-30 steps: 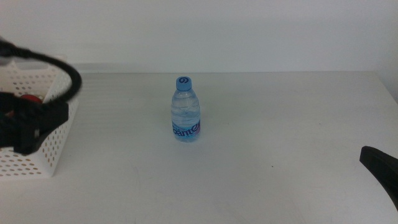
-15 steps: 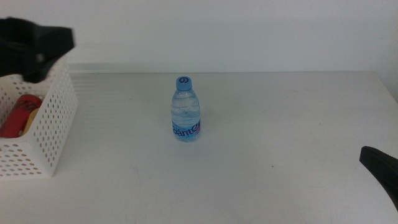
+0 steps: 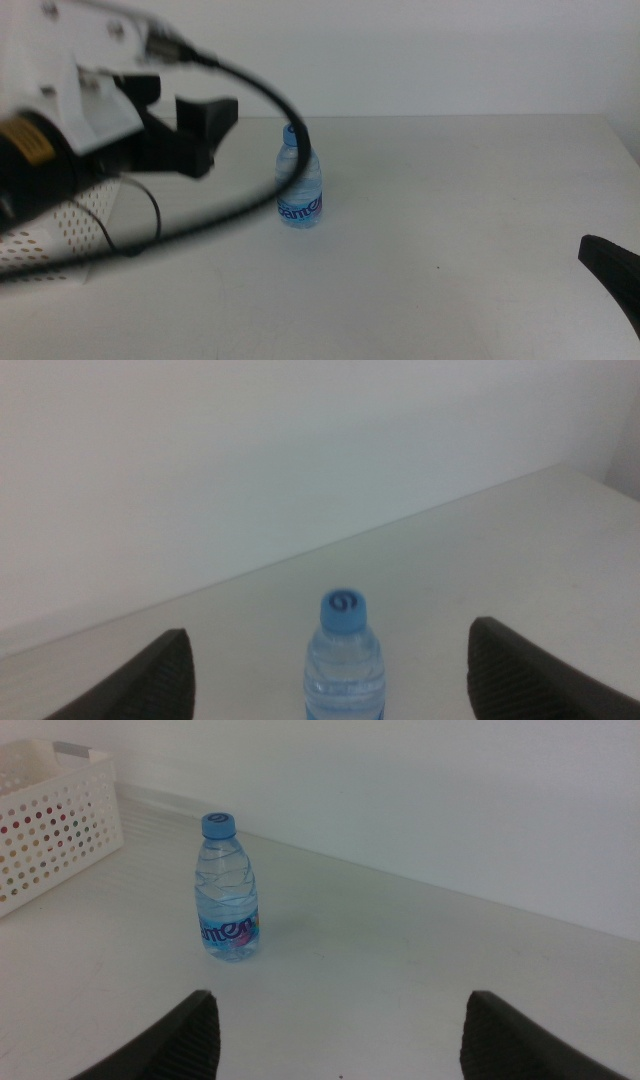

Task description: Use arms to grab the bottles and put them into the dustbin to the left of the table.

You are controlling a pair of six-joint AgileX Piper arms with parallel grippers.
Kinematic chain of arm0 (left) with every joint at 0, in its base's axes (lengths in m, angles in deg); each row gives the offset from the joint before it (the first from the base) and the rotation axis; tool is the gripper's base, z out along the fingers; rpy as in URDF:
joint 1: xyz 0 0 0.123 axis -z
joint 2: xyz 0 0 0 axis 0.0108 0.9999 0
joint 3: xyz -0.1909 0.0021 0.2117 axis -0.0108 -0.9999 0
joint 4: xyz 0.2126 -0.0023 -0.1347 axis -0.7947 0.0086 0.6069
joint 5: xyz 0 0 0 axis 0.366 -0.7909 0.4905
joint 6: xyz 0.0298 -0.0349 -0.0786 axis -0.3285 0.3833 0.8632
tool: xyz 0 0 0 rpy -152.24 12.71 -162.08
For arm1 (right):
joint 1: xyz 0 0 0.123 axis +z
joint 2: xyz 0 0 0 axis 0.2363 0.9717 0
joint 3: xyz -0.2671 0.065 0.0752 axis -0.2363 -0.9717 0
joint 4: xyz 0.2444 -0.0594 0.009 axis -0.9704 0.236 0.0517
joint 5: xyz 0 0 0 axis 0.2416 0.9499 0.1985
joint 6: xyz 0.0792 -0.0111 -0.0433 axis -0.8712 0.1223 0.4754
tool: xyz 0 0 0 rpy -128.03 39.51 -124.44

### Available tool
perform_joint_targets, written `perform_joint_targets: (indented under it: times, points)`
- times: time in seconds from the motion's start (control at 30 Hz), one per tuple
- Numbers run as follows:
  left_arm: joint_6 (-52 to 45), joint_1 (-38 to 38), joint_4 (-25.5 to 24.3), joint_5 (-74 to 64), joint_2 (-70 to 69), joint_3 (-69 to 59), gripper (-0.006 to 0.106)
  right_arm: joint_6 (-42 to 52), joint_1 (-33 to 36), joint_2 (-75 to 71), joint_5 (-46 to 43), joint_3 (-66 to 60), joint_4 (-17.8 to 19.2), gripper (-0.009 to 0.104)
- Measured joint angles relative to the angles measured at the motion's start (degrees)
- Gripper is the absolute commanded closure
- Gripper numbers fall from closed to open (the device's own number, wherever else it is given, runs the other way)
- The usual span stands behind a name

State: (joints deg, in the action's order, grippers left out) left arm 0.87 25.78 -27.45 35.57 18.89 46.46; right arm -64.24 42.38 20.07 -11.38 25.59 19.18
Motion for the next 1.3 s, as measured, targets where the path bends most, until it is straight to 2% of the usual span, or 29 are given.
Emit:
perform_joint_targets:
  times: [0.2,0.6,0.67,0.9,1.1,1.3]
  points:
    - [0.0,1.2,0.0,10.7,0.1,-9.5,0.012,0.0,0.0,0.0,0.0,0.0,0.0,0.032]
    - [1.3,1.2,-0.1,20.9,9.8,-15.7,0.012,0.0,0.0,0.0,0.0,0.0,0.0,0.032]
    - [4.2,1.3,-2.0,24.4,12.2,-16.3,0.012,0.0,0.0,0.0,0.0,0.0,0.0,0.032]
    - [13.2,1.4,-15.6,40.7,22.1,-17.5,0.012,0.0,0.0,0.0,0.0,0.0,0.0,0.032]
    - [17.4,1.4,-16.8,51.8,30.6,-17.4,0.012,0.0,0.0,0.1,0.1,0.0,0.0,0.032]
    - [17.4,1.4,-17.1,54.5,36.7,-13.7,0.012,0.0,0.0,0.1,0.1,0.0,0.0,0.032]
